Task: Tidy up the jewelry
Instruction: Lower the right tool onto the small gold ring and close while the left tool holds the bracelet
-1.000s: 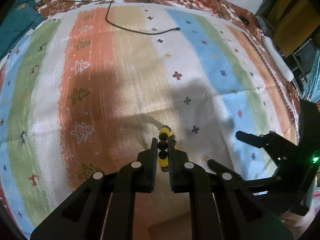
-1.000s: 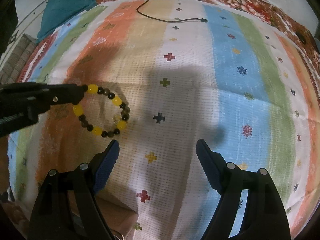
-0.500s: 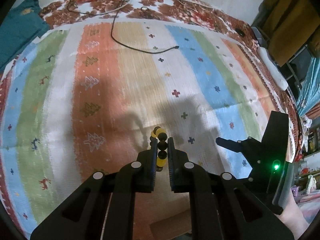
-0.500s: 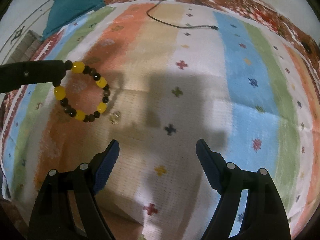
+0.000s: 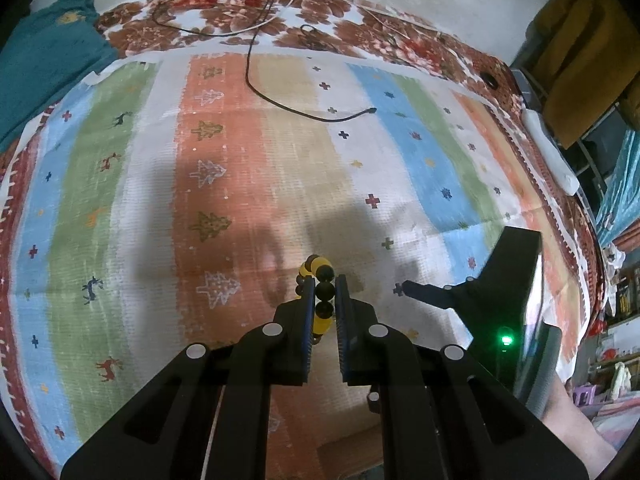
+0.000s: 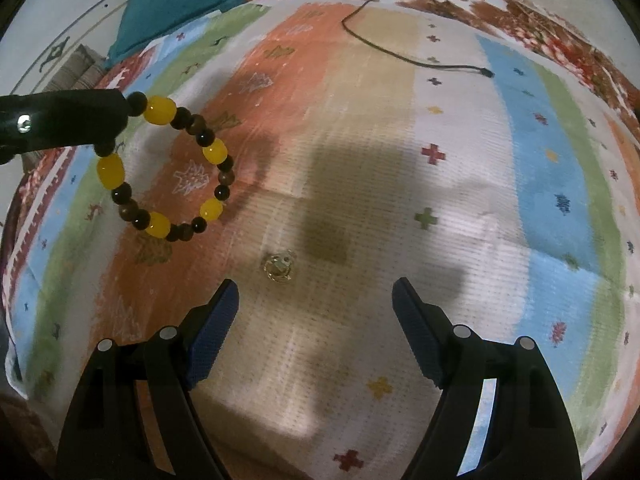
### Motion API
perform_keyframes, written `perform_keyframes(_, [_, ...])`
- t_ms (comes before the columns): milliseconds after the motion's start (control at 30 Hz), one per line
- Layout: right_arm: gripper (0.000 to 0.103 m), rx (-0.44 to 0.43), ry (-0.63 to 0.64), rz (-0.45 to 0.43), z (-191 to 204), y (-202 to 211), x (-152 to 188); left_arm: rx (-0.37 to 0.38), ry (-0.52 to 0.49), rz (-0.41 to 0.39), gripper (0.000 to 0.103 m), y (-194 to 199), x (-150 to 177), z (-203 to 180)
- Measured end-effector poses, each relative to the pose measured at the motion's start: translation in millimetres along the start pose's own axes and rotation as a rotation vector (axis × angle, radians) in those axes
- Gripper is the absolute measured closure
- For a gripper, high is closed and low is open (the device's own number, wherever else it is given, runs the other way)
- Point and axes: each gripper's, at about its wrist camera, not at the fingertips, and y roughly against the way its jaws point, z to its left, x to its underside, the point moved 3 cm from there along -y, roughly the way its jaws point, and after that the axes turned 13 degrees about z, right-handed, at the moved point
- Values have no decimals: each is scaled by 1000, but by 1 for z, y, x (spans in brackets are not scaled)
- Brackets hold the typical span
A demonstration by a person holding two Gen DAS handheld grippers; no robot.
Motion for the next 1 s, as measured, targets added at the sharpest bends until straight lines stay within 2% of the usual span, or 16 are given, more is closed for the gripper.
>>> perform_keyframes(233, [24,19,28,20,2,-4,-12,3,14,0,94,1,-1,7])
perform_keyframes(667, [26,48,99,128,16,-34,-23,1,35,6,94,-1,-1,17])
perform_keyframes(733, [39,71,111,127,17,-36,-23,-2,34,9,94,-2,-1,17])
perform_keyframes(800, [47,66,102,119,15,-36,-24,-8,34,13,94,-4,-1,17])
perform_keyframes(867, [51,60,98,119,14,-36,-24,-13,35,16,94,-5,-1,18])
perform_keyframes(900, [60,58,101,118,15,-36,-24,-15,35,17,94,-6,-1,18])
perform_keyframes(933, [75,55,103,117,15,-35,-24,-17,35,17,94,-6,-1,18])
perform_keyframes(967, [83,48,99,119,15,-35,-23,-17,34,17,94,-6,0,18])
perform_keyframes(1000, [85,47,98,118,15,-35,-23,-17,33,17,94,-6,0,18])
